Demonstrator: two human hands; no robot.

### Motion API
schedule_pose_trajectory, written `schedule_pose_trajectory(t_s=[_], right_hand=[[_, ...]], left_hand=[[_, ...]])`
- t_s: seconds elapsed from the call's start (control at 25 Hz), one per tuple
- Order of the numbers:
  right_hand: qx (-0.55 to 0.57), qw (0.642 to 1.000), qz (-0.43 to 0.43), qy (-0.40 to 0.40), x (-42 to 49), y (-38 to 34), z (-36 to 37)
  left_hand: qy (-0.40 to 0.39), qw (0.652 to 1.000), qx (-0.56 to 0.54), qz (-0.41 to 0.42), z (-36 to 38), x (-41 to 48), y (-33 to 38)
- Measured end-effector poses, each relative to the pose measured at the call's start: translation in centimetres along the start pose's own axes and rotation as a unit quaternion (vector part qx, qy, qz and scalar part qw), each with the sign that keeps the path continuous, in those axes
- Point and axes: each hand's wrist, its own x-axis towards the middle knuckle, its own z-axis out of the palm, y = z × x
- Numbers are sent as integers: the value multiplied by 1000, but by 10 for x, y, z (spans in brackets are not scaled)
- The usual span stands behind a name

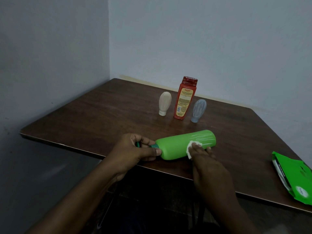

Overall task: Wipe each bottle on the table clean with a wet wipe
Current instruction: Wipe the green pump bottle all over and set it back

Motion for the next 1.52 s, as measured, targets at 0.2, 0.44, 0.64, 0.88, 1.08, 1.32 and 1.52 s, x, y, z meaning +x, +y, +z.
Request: schedule_pose_trajectory(t_s=[0.2,0.44,0.64,0.88,1.08,1.32,1.52], right_hand=[[51,980,-192,-31,-16,-38,6],[25,999,41,-20,18,19,-3],[57,996,-33,-62,9,-1,-3],[61,994,61,-73,21,33,-9],[36,990,120,-70,37,39,-8],[101,991,18,-86,27,24,-8],[49,989,127,-54,40,40,-7]], left_hand=[[-4,1000,27,7,-1,-1,2],[5,997,65,27,-1,-2,1],[15,995,93,40,-1,-2,1],[9,994,97,52,0,0,-1],[9,993,104,61,0,1,-2],[1,991,111,70,0,-1,-2],[-1,991,109,72,2,-2,-3]])
